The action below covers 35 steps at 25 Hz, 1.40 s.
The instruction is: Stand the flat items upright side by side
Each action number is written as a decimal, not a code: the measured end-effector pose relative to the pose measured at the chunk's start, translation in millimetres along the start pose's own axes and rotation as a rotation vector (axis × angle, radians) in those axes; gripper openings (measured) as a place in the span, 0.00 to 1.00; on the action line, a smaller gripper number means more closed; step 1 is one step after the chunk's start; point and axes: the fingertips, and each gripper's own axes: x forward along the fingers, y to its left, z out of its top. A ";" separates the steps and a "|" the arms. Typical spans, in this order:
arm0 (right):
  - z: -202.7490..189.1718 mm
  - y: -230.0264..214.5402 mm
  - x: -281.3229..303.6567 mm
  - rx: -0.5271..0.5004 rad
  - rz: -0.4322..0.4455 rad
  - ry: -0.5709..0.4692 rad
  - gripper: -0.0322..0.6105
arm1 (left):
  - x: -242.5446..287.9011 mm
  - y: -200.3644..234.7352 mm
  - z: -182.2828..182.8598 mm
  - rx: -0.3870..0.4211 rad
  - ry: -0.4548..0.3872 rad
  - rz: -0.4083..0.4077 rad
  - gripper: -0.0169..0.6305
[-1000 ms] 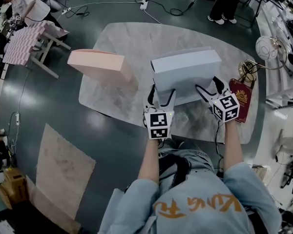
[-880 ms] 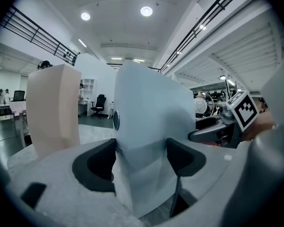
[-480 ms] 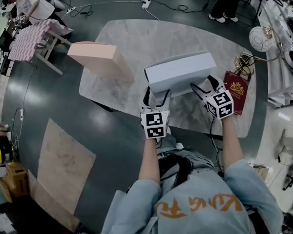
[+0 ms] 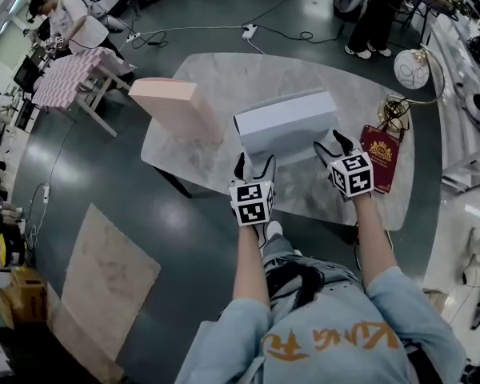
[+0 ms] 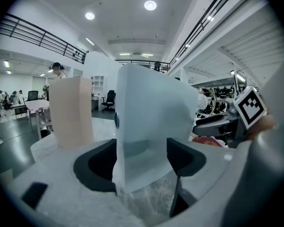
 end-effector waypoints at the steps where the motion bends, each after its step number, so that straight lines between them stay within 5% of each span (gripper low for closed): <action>1: 1.5 -0.4 -5.0 0.012 -0.006 -0.011 0.47 | -3.9 -1.3 2.3 0.000 -0.007 0.007 0.55; 14: 22.1 17.7 -68.8 0.155 -0.012 -0.184 0.05 | -67.4 -20.6 15.2 -0.075 -0.118 0.058 0.35; 19: 24.3 34.1 -87.5 0.186 0.037 -0.251 0.05 | -82.7 -24.0 9.0 -0.076 -0.114 0.069 0.26; 25: 20.0 47.7 -95.2 0.240 0.059 -0.279 0.05 | -100.3 -17.7 3.9 -0.050 -0.113 0.108 0.05; 35: 10.2 57.3 -74.4 0.238 0.010 -0.229 0.05 | -103.1 3.4 -5.5 -0.007 -0.061 0.121 0.05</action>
